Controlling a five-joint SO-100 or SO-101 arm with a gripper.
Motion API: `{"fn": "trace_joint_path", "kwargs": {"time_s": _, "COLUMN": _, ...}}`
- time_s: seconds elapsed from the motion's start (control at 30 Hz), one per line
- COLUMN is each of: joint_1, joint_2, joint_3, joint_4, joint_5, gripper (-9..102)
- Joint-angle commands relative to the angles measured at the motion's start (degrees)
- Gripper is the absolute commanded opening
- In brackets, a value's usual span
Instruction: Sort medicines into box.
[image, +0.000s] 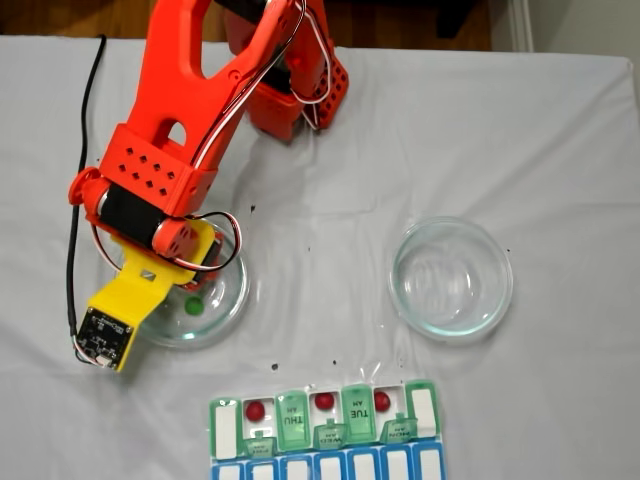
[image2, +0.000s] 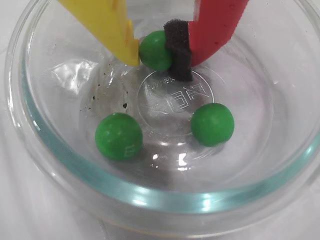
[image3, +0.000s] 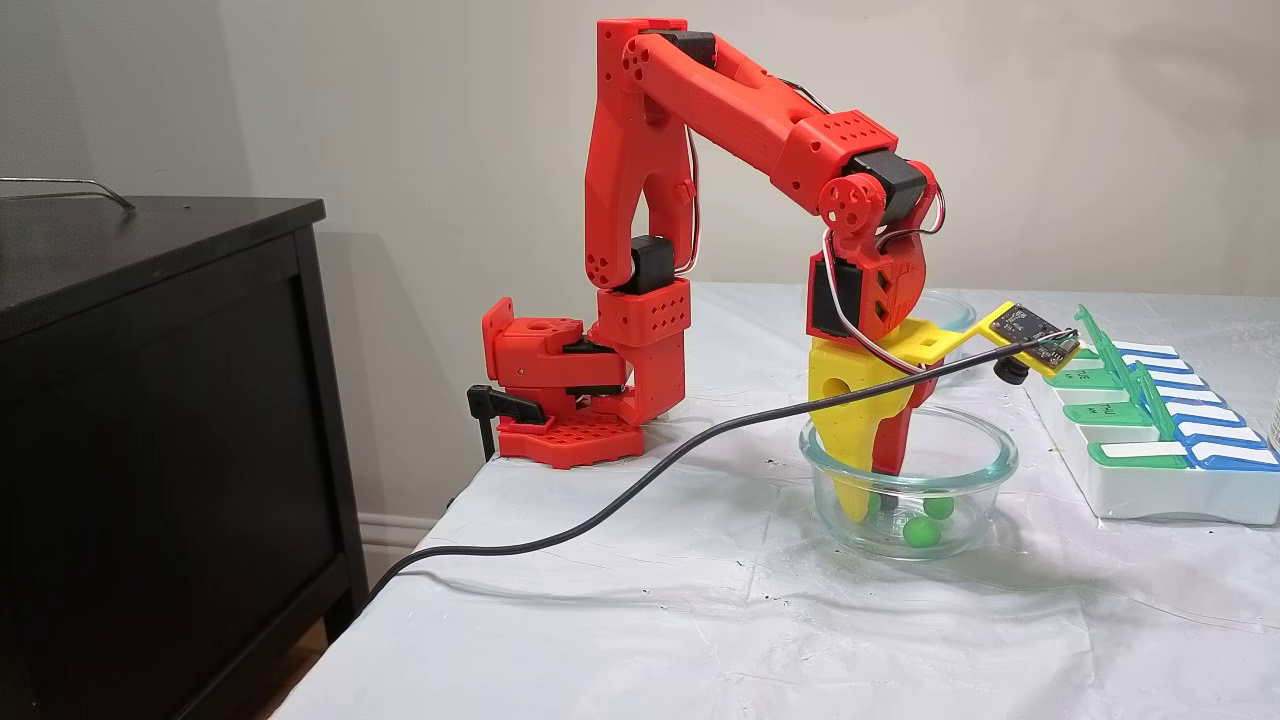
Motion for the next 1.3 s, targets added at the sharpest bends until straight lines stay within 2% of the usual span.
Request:
{"fn": "trace_joint_path", "kwargs": {"time_s": 0.0, "joint_1": 0.2, "joint_2": 0.0, "joint_3": -1.8, "joint_4": 0.3, "joint_5": 1.0, "gripper": 0}}
{"fn": "trace_joint_path", "kwargs": {"time_s": 0.23, "joint_1": -2.7, "joint_2": 3.5, "joint_3": -1.1, "joint_4": 0.4, "joint_5": 5.4, "gripper": 0}}
{"fn": "trace_joint_path", "kwargs": {"time_s": 0.43, "joint_1": -9.2, "joint_2": 10.5, "joint_3": -4.6, "joint_4": 2.5, "joint_5": 15.2, "gripper": 0}}
{"fn": "trace_joint_path", "kwargs": {"time_s": 0.8, "joint_1": -22.4, "joint_2": 12.7, "joint_3": -22.9, "joint_4": 1.0, "joint_5": 40.9, "gripper": 0}}
{"fn": "trace_joint_path", "kwargs": {"time_s": 0.93, "joint_1": -30.5, "joint_2": 13.8, "joint_3": -23.8, "joint_4": 1.3, "joint_5": 54.5, "gripper": 0}}
{"fn": "trace_joint_path", "kwargs": {"time_s": 1.07, "joint_1": -38.0, "joint_2": 14.7, "joint_3": -20.7, "joint_4": -5.6, "joint_5": 64.8, "gripper": 0}}
{"fn": "trace_joint_path", "kwargs": {"time_s": 1.27, "joint_1": -43.0, "joint_2": 8.3, "joint_3": -17.7, "joint_4": -15.6, "joint_5": 71.6, "gripper": 0}}
